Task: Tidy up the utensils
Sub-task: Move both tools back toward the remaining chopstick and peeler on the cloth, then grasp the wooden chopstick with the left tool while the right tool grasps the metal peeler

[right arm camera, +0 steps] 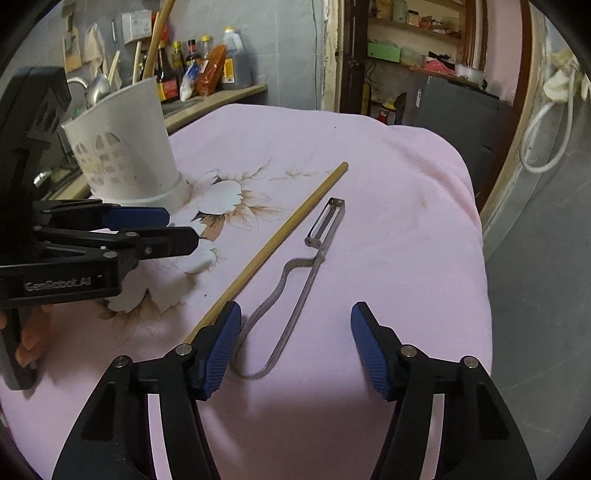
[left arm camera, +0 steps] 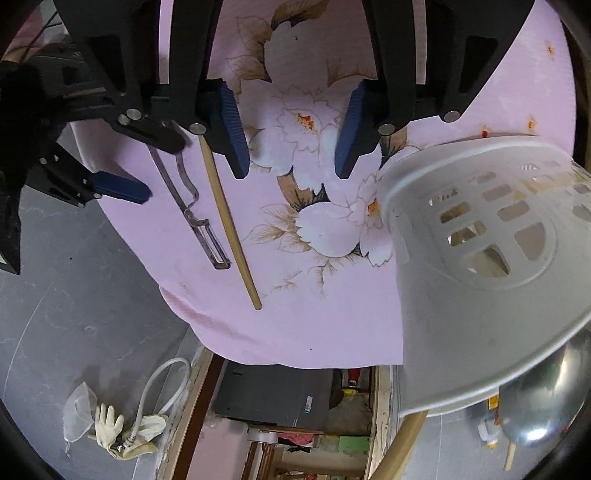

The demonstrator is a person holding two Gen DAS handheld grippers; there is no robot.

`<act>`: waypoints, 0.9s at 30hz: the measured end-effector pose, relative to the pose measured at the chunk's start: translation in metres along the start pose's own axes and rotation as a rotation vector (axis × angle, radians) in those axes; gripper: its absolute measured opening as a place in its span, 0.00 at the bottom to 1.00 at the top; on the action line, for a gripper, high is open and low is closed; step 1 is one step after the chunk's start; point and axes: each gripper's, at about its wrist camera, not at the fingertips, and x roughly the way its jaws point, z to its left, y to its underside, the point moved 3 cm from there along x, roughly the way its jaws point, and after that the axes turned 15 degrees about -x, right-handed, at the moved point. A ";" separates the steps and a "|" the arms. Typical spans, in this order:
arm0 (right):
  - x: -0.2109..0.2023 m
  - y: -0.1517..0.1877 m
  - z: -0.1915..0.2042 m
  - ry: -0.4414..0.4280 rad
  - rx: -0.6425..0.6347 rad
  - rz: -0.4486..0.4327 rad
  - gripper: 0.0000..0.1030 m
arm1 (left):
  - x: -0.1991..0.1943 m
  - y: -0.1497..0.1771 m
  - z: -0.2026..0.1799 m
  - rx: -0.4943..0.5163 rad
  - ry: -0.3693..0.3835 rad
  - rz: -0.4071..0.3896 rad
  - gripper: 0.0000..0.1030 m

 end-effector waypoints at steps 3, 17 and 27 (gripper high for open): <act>0.005 -0.004 -0.004 0.020 -0.009 0.008 0.48 | 0.000 -0.002 -0.003 0.000 0.022 -0.002 0.41; 0.001 0.000 -0.039 0.064 0.057 -0.002 0.19 | 0.016 -0.010 -0.018 -0.008 0.085 0.052 0.37; -0.005 0.013 -0.066 0.034 0.149 0.047 0.20 | 0.046 -0.033 -0.029 -0.017 0.058 0.081 0.22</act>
